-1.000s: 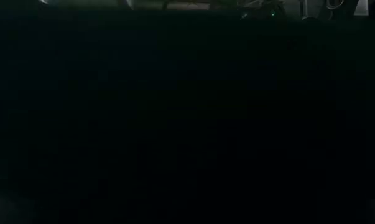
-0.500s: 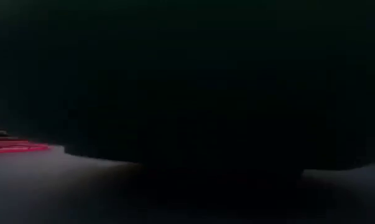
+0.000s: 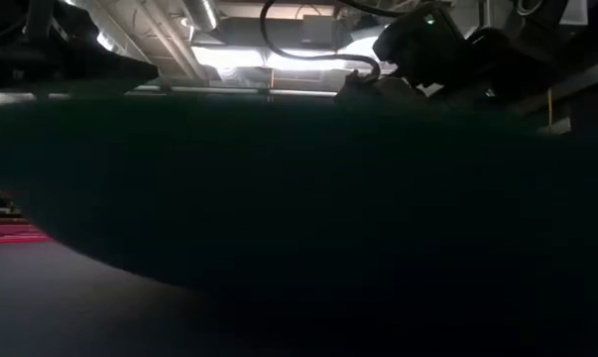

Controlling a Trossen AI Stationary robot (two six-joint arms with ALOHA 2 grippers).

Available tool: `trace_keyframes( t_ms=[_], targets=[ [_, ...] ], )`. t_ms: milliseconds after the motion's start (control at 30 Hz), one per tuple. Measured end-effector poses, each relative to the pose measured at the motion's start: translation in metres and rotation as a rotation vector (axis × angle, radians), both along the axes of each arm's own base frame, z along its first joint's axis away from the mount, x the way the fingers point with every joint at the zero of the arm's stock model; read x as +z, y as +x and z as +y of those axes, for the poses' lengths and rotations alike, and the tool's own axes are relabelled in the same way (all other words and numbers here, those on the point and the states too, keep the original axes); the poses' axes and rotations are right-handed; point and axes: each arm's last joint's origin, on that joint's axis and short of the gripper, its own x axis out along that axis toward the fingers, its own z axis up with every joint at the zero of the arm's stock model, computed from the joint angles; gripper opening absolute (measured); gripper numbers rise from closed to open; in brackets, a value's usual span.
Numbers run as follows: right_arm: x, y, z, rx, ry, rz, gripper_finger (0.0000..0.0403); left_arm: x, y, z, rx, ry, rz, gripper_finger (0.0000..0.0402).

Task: Stack plastic plates
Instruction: Move the green plate from the bottom to the center of the table

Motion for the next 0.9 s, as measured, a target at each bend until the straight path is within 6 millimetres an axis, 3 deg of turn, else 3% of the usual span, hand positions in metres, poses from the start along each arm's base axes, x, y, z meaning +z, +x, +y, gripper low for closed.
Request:
trace_keyframes(
  t_ms=[233, 500, 700, 900],
  targets=[
    [0.027, -0.002, -0.043, -0.078, -0.058, -0.043, 0.0001, -0.002, 0.0, 0.0, 0.007, -0.001, 0.016, 0.0],
    [0.03, -0.009, -0.107, -0.172, -0.061, -0.024, 0.0001, -0.002, 0.0, 0.0, 0.007, -0.001, 0.018, 0.0],
    [0.029, -0.014, -0.131, -0.205, -0.107, -0.009, 0.0001, -0.002, 0.0, 0.0, 0.007, -0.002, 0.018, 0.0],
    [0.018, -0.018, -0.141, -0.225, -0.107, 0.052, 0.0001, -0.002, 0.0, 0.0, 0.007, -0.004, 0.017, 0.0]
  ],
)
